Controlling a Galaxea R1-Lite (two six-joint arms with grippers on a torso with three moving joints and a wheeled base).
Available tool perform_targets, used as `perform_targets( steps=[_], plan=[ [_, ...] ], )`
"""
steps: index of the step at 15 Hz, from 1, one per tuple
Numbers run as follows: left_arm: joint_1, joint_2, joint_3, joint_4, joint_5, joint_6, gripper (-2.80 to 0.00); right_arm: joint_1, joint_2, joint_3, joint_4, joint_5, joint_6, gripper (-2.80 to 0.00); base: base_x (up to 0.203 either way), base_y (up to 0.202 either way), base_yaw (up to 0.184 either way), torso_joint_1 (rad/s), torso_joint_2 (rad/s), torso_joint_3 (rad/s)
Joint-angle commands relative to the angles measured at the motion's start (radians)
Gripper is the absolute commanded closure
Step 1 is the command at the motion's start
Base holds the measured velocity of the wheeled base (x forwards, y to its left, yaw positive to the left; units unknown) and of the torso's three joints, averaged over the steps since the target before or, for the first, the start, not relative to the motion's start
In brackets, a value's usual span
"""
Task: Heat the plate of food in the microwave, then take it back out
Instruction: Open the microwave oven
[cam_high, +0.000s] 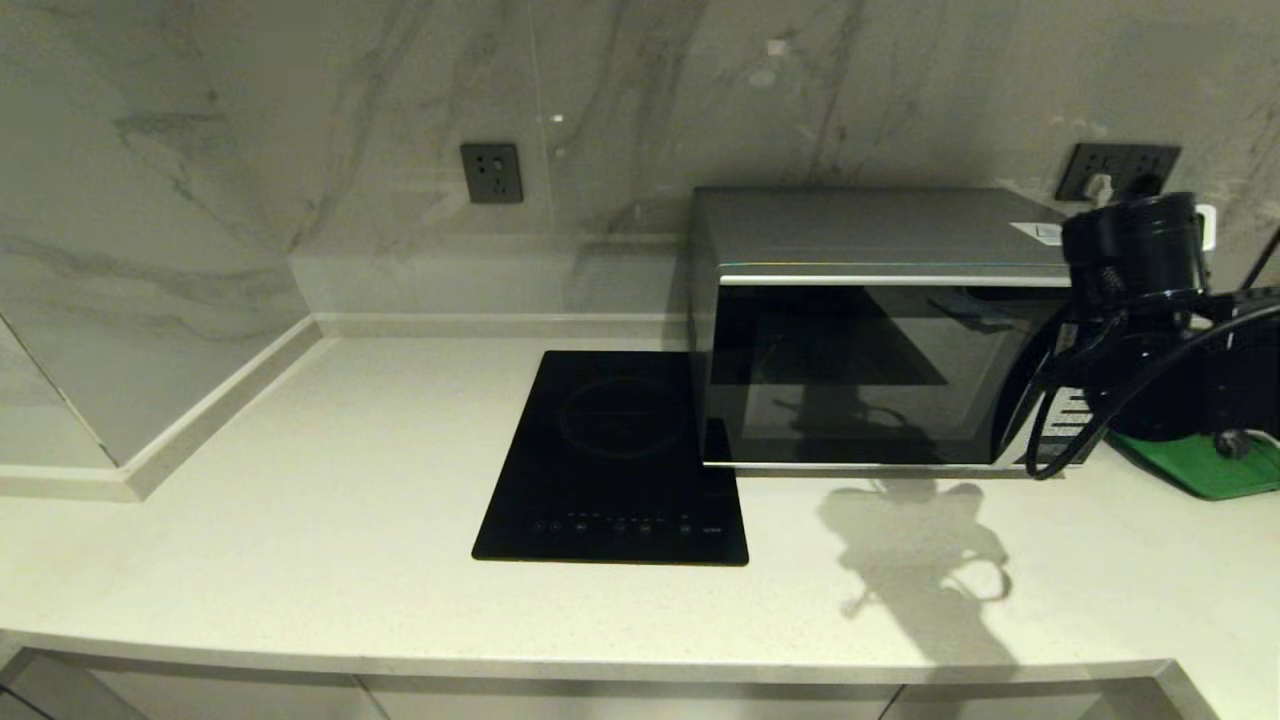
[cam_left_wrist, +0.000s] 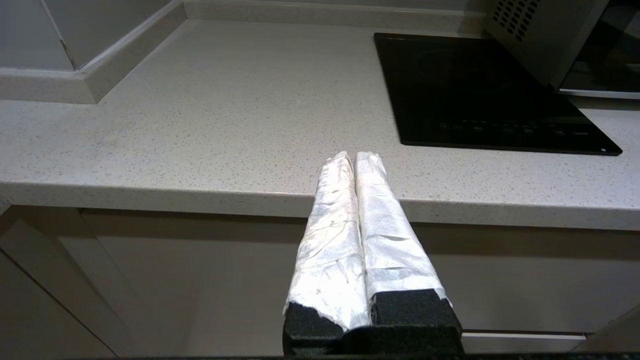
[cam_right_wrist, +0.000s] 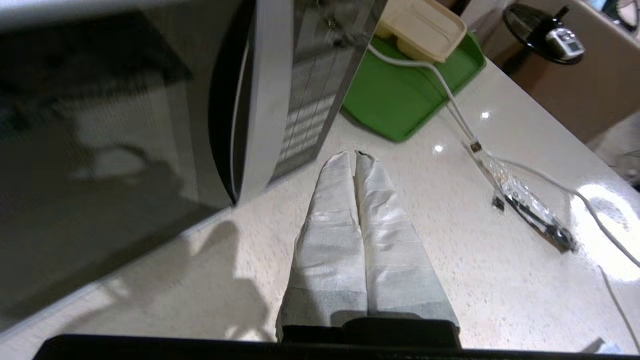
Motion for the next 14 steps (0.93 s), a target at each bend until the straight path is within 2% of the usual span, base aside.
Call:
perform_targets(
  steps=[1,3,4,14],
  plan=[
    [0.0,0.0,0.0,0.0,0.0,-0.001,0.0,0.018,0.071,0.029,0.0,-0.014,0.019,0.0,0.0,0.0,0.0,0.0,0.0,0.0],
    [0.0,0.0,0.0,0.0,0.0,-0.001,0.0,0.022,0.111,0.036,0.001,-0.035,0.058,0.0,0.0,0.0,0.0,0.0,0.0,0.0],
    [0.0,0.0,0.0,0.0,0.0,-0.001,0.0,0.023,0.126,0.041,0.0,-0.044,0.083,-2.8,0.0,0.0,0.0,0.0,0.0,0.0],
    [0.0,0.0,0.0,0.0,0.0,-0.001,0.0,0.037,0.169,0.053,0.001,-0.07,0.145,-2.8,0.0,0.0,0.0,0.0,0.0,0.0]
  ],
)
